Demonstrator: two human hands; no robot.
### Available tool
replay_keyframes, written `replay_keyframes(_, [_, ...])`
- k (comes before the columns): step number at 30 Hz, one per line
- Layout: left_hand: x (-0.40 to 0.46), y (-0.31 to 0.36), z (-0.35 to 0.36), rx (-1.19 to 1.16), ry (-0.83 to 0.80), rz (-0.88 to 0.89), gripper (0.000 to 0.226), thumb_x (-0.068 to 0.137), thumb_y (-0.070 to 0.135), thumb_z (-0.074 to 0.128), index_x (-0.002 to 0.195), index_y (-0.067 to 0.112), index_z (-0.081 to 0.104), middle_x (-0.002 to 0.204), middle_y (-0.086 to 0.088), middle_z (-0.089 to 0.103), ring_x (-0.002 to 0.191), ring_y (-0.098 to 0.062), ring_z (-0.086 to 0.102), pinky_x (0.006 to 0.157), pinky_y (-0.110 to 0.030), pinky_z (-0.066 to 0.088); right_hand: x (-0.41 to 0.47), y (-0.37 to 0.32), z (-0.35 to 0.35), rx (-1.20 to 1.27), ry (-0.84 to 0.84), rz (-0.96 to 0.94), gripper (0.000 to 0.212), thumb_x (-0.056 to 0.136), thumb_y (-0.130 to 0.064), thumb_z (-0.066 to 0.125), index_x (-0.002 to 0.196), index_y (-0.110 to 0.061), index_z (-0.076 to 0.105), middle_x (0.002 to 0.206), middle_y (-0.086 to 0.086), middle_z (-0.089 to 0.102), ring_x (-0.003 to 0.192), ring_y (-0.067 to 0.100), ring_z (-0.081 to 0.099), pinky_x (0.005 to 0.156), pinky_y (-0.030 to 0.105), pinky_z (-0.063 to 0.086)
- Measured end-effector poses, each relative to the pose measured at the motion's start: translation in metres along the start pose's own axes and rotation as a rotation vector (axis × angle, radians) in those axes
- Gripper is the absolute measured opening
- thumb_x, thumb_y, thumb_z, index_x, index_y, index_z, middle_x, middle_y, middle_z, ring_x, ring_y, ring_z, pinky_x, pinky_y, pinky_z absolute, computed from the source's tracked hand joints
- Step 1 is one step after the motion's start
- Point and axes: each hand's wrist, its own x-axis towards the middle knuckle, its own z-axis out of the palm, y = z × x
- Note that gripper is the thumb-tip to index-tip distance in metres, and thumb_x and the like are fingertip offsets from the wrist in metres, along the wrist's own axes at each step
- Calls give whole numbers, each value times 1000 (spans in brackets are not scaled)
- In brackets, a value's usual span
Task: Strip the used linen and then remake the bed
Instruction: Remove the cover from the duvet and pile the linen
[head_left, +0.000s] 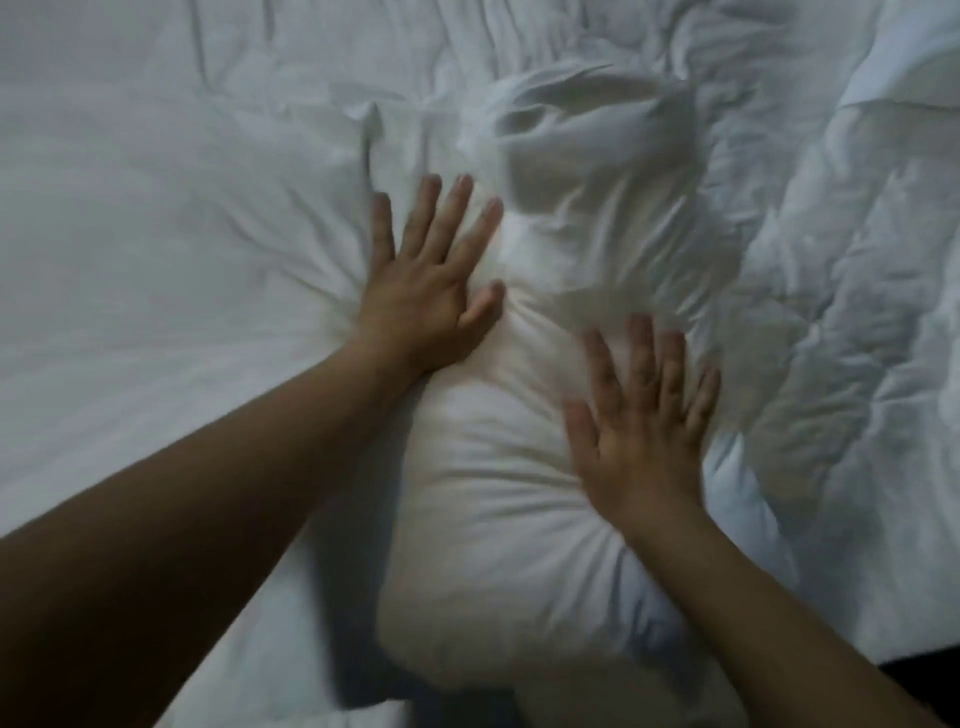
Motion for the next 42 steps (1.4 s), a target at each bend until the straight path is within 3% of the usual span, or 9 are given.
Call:
replay_keyframes(4, [-126,16,-36,-74,-123,18,64,96,55,28,153,28,28,162,-2,21,150,-25,16,119,-52,12,6,-3,13,9,8,39,62,97,-51,30,155,-33,15,163,7,6,150,31,2,114,63,6])
replay_keyframes(7, [-198,-37,-50,17,-162,-38,66,95,55,28,155,27,24,162,-3,18,150,-24,12,120,-51,10,6,-12,11,-8,-2,75,63,97,-51,25,155,-33,10,163,7,1,150,31,-2,115,62,-1])
replay_keyframes(10, [-229,-85,-55,66,-171,-114,66,96,56,22,156,26,19,163,-3,12,151,-23,6,121,-50,7,1,-47,1,1,-26,245,63,97,-44,23,155,-27,10,163,9,-1,149,31,-3,116,59,-5])
replay_keyframes(13, [-248,-106,-52,85,-145,-74,65,97,55,21,155,24,21,163,-3,13,151,-24,7,121,-50,7,-18,-110,-16,146,-43,372,64,98,-39,23,154,-11,14,161,16,6,149,33,3,118,57,-3])
replay_keyframes(17, [-290,-149,-56,85,-77,-21,63,99,54,25,154,23,28,162,-4,20,150,-25,12,120,-52,9,-61,-207,-27,138,-45,312,72,100,-48,23,153,-2,10,161,19,7,148,34,6,118,54,3])
replay_keyframes(25, [-417,-314,-71,62,-20,-186,68,96,56,35,154,20,28,162,-6,19,151,-25,10,121,-47,7,-122,-431,-12,123,-46,222,81,97,-54,13,151,6,9,158,27,7,147,40,4,118,57,1])
replay_keyframes(30, [-428,-366,-76,72,-35,-83,66,97,55,29,154,23,27,162,-2,20,151,-23,10,121,-49,6,-144,-512,9,141,-69,224,85,93,-58,6,151,3,1,160,23,-2,148,36,-4,117,56,-6])
replay_keyframes(36, [-369,-438,-63,2,-70,55,71,92,59,28,156,31,15,164,2,10,151,-21,-2,118,-51,-8,-139,-512,30,143,32,220,79,97,-52,23,152,4,10,160,23,6,148,37,1,118,57,-4])
replay_keyframes(42, [-348,-451,-36,-15,63,155,70,91,54,32,155,27,23,163,0,12,151,-23,3,118,-57,1,-133,-522,38,62,65,350,81,96,-55,18,153,2,7,160,21,3,149,33,-1,119,54,-6])
